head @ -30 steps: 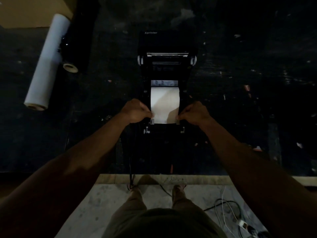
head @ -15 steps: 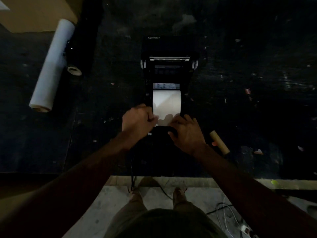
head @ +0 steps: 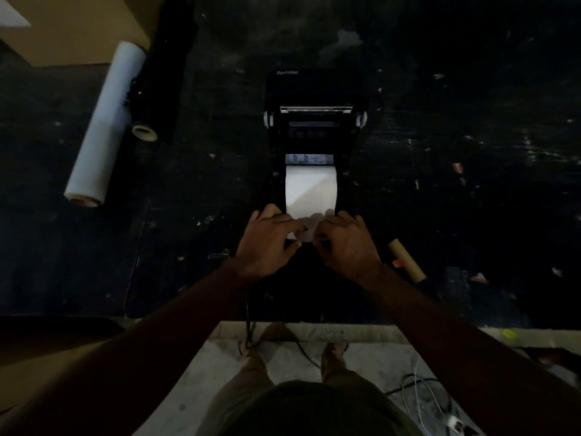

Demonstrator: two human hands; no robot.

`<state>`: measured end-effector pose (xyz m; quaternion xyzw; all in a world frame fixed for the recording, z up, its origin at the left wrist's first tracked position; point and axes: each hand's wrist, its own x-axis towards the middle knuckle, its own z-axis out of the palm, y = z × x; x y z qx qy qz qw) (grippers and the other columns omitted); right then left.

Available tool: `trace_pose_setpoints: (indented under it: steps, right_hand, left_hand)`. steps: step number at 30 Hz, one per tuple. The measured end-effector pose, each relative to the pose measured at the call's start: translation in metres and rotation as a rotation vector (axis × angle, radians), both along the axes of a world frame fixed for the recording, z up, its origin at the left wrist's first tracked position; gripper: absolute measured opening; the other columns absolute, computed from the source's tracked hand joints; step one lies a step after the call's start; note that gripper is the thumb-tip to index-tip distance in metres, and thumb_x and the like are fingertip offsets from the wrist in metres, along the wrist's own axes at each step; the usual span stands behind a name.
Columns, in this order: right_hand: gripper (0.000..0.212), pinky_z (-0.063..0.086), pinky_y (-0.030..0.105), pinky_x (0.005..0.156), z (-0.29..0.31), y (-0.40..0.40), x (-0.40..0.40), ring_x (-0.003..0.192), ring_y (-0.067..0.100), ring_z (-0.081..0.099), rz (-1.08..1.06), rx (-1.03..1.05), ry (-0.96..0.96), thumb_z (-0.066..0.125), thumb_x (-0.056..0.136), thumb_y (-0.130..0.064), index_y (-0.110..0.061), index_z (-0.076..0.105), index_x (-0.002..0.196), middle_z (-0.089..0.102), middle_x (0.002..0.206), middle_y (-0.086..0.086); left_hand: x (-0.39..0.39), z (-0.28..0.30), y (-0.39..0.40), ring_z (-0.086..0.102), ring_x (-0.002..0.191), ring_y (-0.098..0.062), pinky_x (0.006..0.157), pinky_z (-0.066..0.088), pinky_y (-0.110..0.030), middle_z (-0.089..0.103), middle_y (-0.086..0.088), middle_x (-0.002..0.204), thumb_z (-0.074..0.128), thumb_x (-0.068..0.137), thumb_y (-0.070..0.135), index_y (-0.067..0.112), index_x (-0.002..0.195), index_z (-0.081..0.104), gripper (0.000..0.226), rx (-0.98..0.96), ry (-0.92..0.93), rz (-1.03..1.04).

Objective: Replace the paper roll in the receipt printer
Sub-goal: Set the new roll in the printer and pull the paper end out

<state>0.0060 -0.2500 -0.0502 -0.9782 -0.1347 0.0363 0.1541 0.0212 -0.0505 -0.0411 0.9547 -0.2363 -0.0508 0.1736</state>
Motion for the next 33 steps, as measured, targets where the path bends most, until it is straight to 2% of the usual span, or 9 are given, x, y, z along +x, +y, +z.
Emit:
trace_pose_setpoints:
  steps: [5, 8, 11, 15, 18, 21, 24, 27, 33]
  right_hand:
    - [0.013, 0.039, 0.037, 0.073, 0.002, -0.005, 0.003, 0.086, 0.029, 0.061, 0.058, -0.001, 0.033, 0.074, 0.069, -0.031, -0.021, 0.071, 0.077, 0.07, 0.083, 0.001]
    - [0.016, 0.038, 0.036, 0.075, 0.002, -0.006, 0.007, 0.09, 0.028, 0.061, 0.085, 0.003, 0.066, 0.073, 0.071, -0.033, -0.022, 0.075, 0.082, 0.071, 0.089, 0.001]
    - [0.014, 0.042, 0.038, 0.071, 0.004, -0.009, 0.008, 0.09, 0.031, 0.06, 0.096, 0.049, 0.059, 0.066, 0.071, -0.024, -0.019, 0.075, 0.08, 0.066, 0.091, 0.005]
    - [0.029, 0.038, 0.036, 0.073, 0.004, -0.018, 0.009, 0.099, 0.031, 0.056, 0.146, 0.026, 0.026, 0.067, 0.065, -0.01, -0.019, 0.075, 0.092, 0.067, 0.103, 0.003]
    - [0.024, 0.042, 0.039, 0.072, 0.005, -0.024, 0.017, 0.091, 0.033, 0.06, 0.187, 0.031, 0.011, 0.071, 0.07, -0.009, -0.019, 0.077, 0.092, 0.072, 0.096, 0.002]
    - [0.019, 0.045, 0.042, 0.075, 0.007, -0.028, 0.025, 0.091, 0.033, 0.062, 0.247, 0.01, 0.019, 0.065, 0.076, -0.019, -0.02, 0.078, 0.09, 0.074, 0.091, 0.002]
    - [0.02, 0.045, 0.042, 0.078, 0.008, -0.027, 0.027, 0.097, 0.033, 0.063, 0.28, -0.024, 0.036, 0.061, 0.075, -0.024, -0.019, 0.077, 0.086, 0.073, 0.089, 0.004]
    - [0.015, 0.043, 0.039, 0.077, 0.005, -0.025, 0.026, 0.094, 0.033, 0.061, 0.24, 0.011, 0.061, 0.062, 0.072, -0.023, -0.015, 0.071, 0.082, 0.069, 0.087, 0.006]
    - [0.018, 0.045, 0.041, 0.071, 0.004, -0.023, 0.015, 0.084, 0.029, 0.059, 0.136, 0.124, 0.044, 0.071, 0.064, -0.021, -0.017, 0.064, 0.081, 0.068, 0.084, 0.004]
  left_hand:
    - [0.004, 0.0, 0.002, 0.056, 0.099, -0.023, 0.086, 0.043, -0.046, 0.072, 0.009, 0.092, 0.076, 0.084, 0.029, 0.026, 0.096, 0.079, 0.013, -0.035, 0.047, -0.036]
    - [0.005, -0.001, 0.001, 0.057, 0.099, -0.021, 0.087, 0.038, -0.04, 0.072, 0.008, 0.093, 0.073, 0.087, 0.029, 0.026, 0.095, 0.079, 0.01, -0.032, 0.068, -0.032]
    - [0.009, -0.002, 0.002, 0.056, 0.096, -0.017, 0.083, 0.028, -0.032, 0.073, 0.011, 0.091, 0.071, 0.089, 0.029, 0.03, 0.095, 0.079, 0.01, -0.041, 0.073, -0.027]
    - [0.014, 0.0, 0.002, 0.054, 0.097, -0.018, 0.088, 0.034, -0.036, 0.074, 0.01, 0.091, 0.069, 0.091, 0.029, 0.03, 0.096, 0.079, 0.011, -0.047, 0.091, -0.039]
    - [0.017, -0.001, 0.001, 0.054, 0.1, -0.019, 0.087, 0.029, -0.033, 0.074, 0.01, 0.094, 0.069, 0.091, 0.028, 0.031, 0.101, 0.078, 0.014, -0.047, 0.092, -0.054]
    - [0.02, -0.003, 0.003, 0.055, 0.103, -0.02, 0.09, 0.033, -0.036, 0.073, 0.009, 0.095, 0.069, 0.092, 0.03, 0.031, 0.109, 0.077, 0.019, -0.042, 0.105, -0.071]
    - [0.023, -0.001, 0.004, 0.055, 0.1, -0.019, 0.089, 0.039, -0.039, 0.07, 0.008, 0.095, 0.07, 0.091, 0.038, 0.032, 0.111, 0.077, 0.022, -0.039, 0.115, -0.107]
    - [0.024, 0.0, 0.005, 0.054, 0.1, -0.018, 0.086, 0.038, -0.038, 0.067, 0.009, 0.096, 0.071, 0.088, 0.043, 0.034, 0.109, 0.077, 0.023, -0.033, 0.093, -0.13]
    - [0.017, -0.003, 0.003, 0.059, 0.098, -0.02, 0.083, 0.032, -0.034, 0.073, 0.008, 0.095, 0.068, 0.088, 0.029, 0.028, 0.099, 0.079, 0.016, -0.052, 0.03, -0.103]
